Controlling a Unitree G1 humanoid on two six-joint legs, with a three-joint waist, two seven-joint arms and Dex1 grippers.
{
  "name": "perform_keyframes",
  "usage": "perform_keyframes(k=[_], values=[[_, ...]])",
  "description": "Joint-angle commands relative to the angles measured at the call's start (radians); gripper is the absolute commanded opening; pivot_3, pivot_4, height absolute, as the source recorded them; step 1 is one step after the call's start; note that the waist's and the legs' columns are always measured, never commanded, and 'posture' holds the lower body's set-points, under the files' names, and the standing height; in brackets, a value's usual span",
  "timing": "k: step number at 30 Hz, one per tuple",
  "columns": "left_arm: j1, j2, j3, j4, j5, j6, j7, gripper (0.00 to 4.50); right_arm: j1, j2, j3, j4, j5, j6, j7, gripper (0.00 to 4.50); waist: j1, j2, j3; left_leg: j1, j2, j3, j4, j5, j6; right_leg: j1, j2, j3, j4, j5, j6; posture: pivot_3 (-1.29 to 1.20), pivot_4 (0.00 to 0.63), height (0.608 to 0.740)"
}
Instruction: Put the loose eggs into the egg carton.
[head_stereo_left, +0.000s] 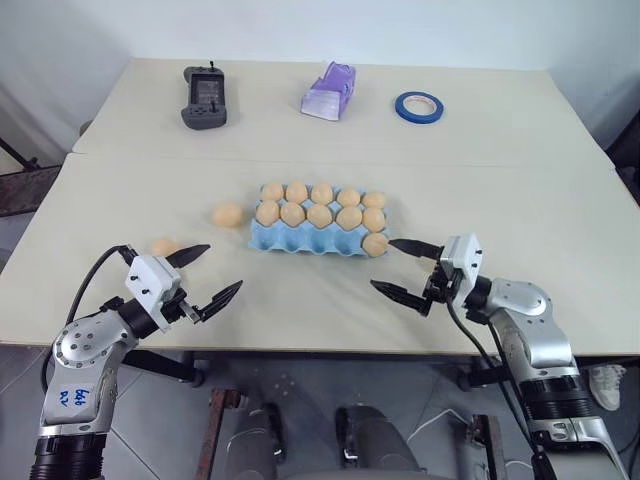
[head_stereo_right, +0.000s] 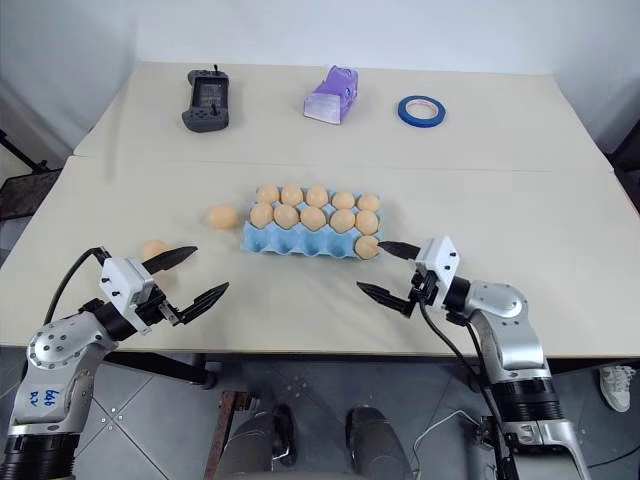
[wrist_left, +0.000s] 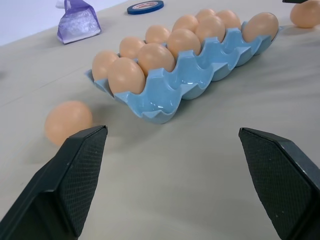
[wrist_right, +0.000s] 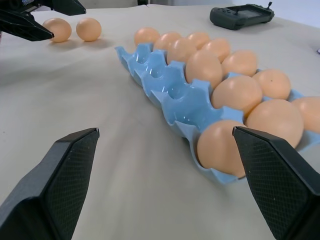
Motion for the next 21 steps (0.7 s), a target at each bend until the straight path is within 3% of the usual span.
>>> perform_keyframes(k=[1,9,15,21], values=[[0.006,0.015,0.018,-0.008,-0.009,0.002,0.0,4.49,-0.017,0.005,-0.01,-0.022,0.007,-0.02,-0.013,4.5,0.0,0.0,0.0,0.0,0.0,0.0,0.0,0.0,0.0,0.0,0.0,0.0,0.0,0.0,0.0,0.0,0.15,0.74],[-0.045,0.009,-0.061,-0.035,-0.022,-0.008,-0.071,4.49,0.047,-0.045,-0.124,-0.095,0.047,0.015,-0.098,4.5,0.006,0.0,0.0,0.0,0.0,0.0,0.0,0.0,0.0,0.0,0.0,0.0,0.0,0.0,0.0,0.0,0.15,0.74],[-0.125,-0.002,-0.236,0.013,0.045,-0.083,-0.188,4.49,0.273,-0.095,-0.284,-0.242,0.072,0.036,-0.185,4.5,0.03,0.0,0.0,0.0,-0.001,0.0,-0.001,0.0,0.0,0.001,0.0,0.0,-0.002,0.0,0.0,0.0,0.15,0.74],[-0.258,-0.108,-0.352,0.103,0.046,-0.072,-0.22,4.49,0.501,-0.017,-0.387,-0.253,0.031,-0.033,-0.304,4.5,0.03,0.0,-0.002,0.001,0.0,-0.003,0.002,0.0,0.0,0.003,0.001,-0.001,-0.001,0.0,0.0,0.0,0.15,0.74]])
